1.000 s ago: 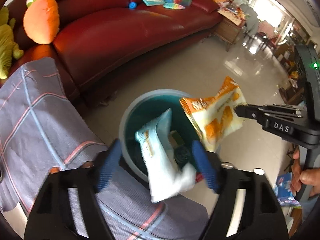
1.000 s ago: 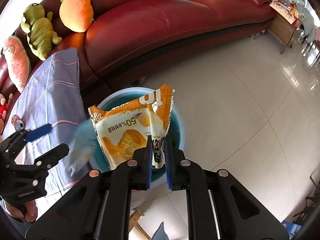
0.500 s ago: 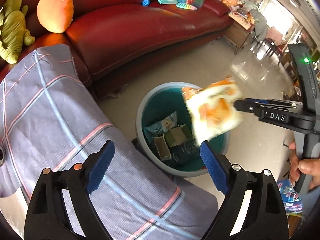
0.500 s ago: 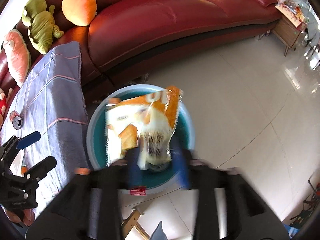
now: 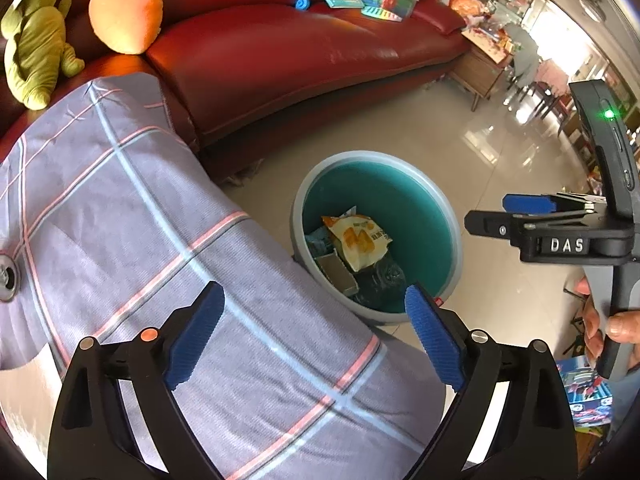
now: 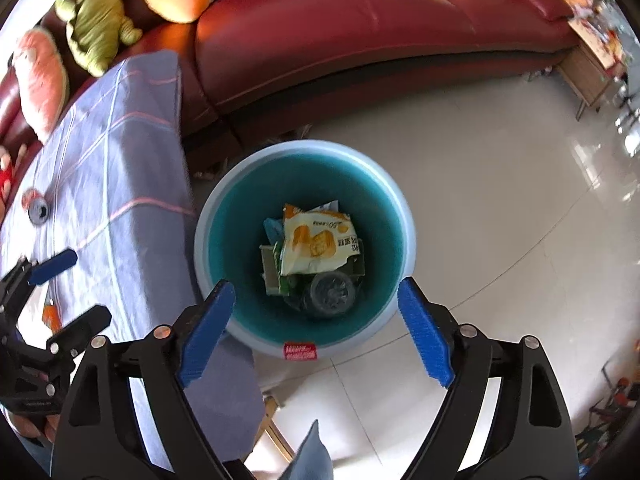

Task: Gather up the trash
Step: 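Move both open grippers back over the table trash, then grasp the clear plastic bag with the left gripper while the right gripper grasps the pink paper cup, then lift the bag and cup and carry both over the teal bucket, then open the left gripper to drop the bag while the right gripper releases the cup into the bucket, then move both open grippers back over the table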

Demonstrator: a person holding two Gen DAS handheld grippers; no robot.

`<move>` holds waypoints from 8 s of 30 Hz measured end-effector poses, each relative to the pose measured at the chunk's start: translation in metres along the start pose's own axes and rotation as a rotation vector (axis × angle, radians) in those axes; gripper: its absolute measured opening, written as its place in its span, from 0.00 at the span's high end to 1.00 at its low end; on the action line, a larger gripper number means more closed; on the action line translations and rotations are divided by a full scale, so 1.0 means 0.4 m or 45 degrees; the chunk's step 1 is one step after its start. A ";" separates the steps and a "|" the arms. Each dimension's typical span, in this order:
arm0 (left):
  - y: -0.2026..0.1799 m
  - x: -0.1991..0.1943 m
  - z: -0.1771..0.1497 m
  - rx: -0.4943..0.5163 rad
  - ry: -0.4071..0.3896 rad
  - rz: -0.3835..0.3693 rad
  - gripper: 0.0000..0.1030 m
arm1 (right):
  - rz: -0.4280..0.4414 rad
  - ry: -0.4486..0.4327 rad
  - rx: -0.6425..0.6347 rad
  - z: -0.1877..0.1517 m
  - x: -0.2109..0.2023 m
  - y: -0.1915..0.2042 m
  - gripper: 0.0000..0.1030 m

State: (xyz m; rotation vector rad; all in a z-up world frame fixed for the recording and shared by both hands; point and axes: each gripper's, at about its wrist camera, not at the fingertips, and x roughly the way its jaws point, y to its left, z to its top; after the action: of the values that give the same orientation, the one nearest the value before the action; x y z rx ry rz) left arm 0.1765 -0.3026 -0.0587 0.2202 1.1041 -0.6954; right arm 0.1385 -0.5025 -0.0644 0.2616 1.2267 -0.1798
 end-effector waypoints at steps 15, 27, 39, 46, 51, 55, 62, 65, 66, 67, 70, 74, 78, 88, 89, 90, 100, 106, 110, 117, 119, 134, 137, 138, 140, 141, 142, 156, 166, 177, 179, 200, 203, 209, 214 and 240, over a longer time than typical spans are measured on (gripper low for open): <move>0.149 -0.153 -0.114 -0.106 -0.085 0.045 0.09 | 0.032 -0.006 -0.243 -0.039 -0.061 0.257 0.19; 0.365 -0.315 -0.292 -0.276 -0.152 0.149 0.08 | 0.092 0.015 -0.445 -0.084 -0.078 0.529 0.19; 0.598 -0.458 -0.494 -0.480 -0.209 0.246 0.07 | 0.208 0.103 -0.704 -0.162 -0.025 0.876 0.19; 0.717 -0.523 -0.608 -0.528 -0.234 0.315 0.07 | 0.194 0.171 -0.845 -0.212 0.019 1.031 0.19; 0.820 -0.545 -0.675 -0.570 -0.217 0.372 0.07 | 0.170 0.207 -0.873 -0.219 0.052 1.083 0.19; 0.897 -0.538 -0.705 -0.599 -0.184 0.407 0.07 | 0.158 0.233 -0.868 -0.210 0.081 1.108 0.19; 0.950 -0.499 -0.691 -0.575 -0.144 0.435 0.13 | 0.165 0.223 -0.895 -0.191 0.075 1.164 0.19; 0.965 -0.477 -0.683 -0.573 -0.121 0.392 0.64 | 0.175 0.211 -0.951 -0.187 0.066 1.212 0.19; 0.967 -0.471 -0.684 -0.585 -0.107 0.379 0.64 | 0.183 0.212 -0.970 -0.187 0.066 1.232 0.19; 0.968 -0.476 -0.688 -0.597 -0.123 0.389 0.65 | 0.195 0.216 -0.985 -0.187 0.065 1.248 0.19; 0.968 -0.506 -0.709 -0.642 -0.174 0.367 0.66 | 0.242 0.230 -1.028 -0.194 0.065 1.304 0.18; 0.975 -0.548 -0.748 -0.708 -0.208 0.380 0.66 | 0.285 0.217 -1.113 -0.223 0.063 1.400 0.18; 0.986 -0.577 -0.785 -0.779 -0.225 0.401 0.65 | 0.341 0.211 -1.192 -0.243 0.069 1.488 0.19; 0.983 -0.592 -0.822 -0.855 -0.236 0.402 0.65 | 0.364 0.257 -1.310 -0.306 0.095 1.552 0.39; 0.979 -0.592 -0.819 -0.854 -0.239 0.401 0.65 | 0.369 0.253 -1.306 -0.305 0.090 1.543 0.40; 0.975 -0.592 -0.816 -0.851 -0.242 0.400 0.65 | 0.389 0.262 -1.281 -0.301 0.081 1.531 0.40; 0.866 -0.616 -0.716 -0.749 -0.318 0.363 0.65 | 0.426 0.059 -0.999 -0.210 -0.060 1.326 0.40; 0.756 -0.580 -0.617 -0.649 -0.343 0.268 0.65 | 0.374 -0.028 -0.790 -0.163 -0.097 1.128 0.40; 0.668 -0.542 -0.551 -0.566 -0.337 0.206 0.65 | 0.354 -0.060 -0.657 -0.155 -0.108 0.990 0.40; 0.494 -0.466 -0.433 -0.426 -0.302 0.113 0.65 | 0.345 -0.098 -0.432 -0.147 -0.112 0.749 0.40; 0.456 -0.443 -0.404 -0.395 -0.290 0.100 0.65 | 0.351 -0.107 -0.370 -0.141 -0.108 0.683 0.40; 0.169 -0.232 -0.165 -0.118 -0.148 0.024 0.65 | 0.335 -0.177 -0.043 -0.096 -0.083 0.266 0.40; 0.123 -0.188 -0.121 -0.068 -0.123 0.008 0.65 | 0.310 -0.195 0.021 -0.087 -0.084 0.186 0.40; 0.107 -0.169 -0.106 -0.052 -0.111 0.001 0.65 | 0.300 -0.198 0.040 -0.082 -0.081 0.161 0.40; 0.087 -0.143 -0.086 -0.033 -0.090 -0.009 0.65 | 0.283 -0.197 0.075 -0.073 -0.072 0.117 0.39; 0.074 -0.129 -0.076 -0.022 -0.080 -0.010 0.65 | 0.277 -0.196 0.085 -0.068 -0.068 0.102 0.39; 0.061 -0.110 -0.064 -0.007 -0.067 -0.012 0.65 | 0.266 -0.195 0.100 -0.062 -0.061 0.082 0.39; -0.069 0.067 0.068 0.098 0.031 -0.085 0.65 | 0.224 -0.156 0.248 -0.026 0.012 -0.078 0.39; -0.126 0.128 0.103 0.094 0.026 -0.090 0.25 | 0.185 -0.140 0.297 -0.035 0.014 -0.152 0.39; -0.083 0.132 0.082 0.033 0.067 -0.070 0.24 | 0.185 -0.123 0.278 -0.027 0.035 -0.136 0.39; -0.077 0.126 0.074 0.022 0.064 -0.067 0.24 | 0.175 -0.119 0.267 -0.022 0.042 -0.125 0.38; -0.008 0.060 0.002 -0.065 0.056 -0.076 0.10 | 0.127 -0.057 0.225 -0.042 0.024 -0.043 0.18; 0.005 0.033 -0.013 -0.077 0.034 -0.067 0.10 | 0.118 -0.050 0.193 -0.049 0.012 -0.008 0.18; 0.056 -0.026 -0.053 -0.129 -0.006 -0.054 0.10 | 0.124 -0.060 0.120 -0.063 -0.018 0.074 0.18; 0.111 -0.079 -0.102 -0.160 -0.033 -0.029 0.09 | 0.146 -0.059 0.063 -0.079 -0.029 0.157 0.18; 0.635 -0.392 -0.495 -0.448 -0.137 0.210 0.09 | 0.275 0.099 -0.563 -0.145 0.002 0.848 0.18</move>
State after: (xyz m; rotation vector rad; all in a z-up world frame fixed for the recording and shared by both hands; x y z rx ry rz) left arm 0.1435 0.0541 -0.0542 -0.0271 1.0723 -0.3539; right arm 0.1797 -0.1613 -0.0492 0.0141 1.2718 0.2896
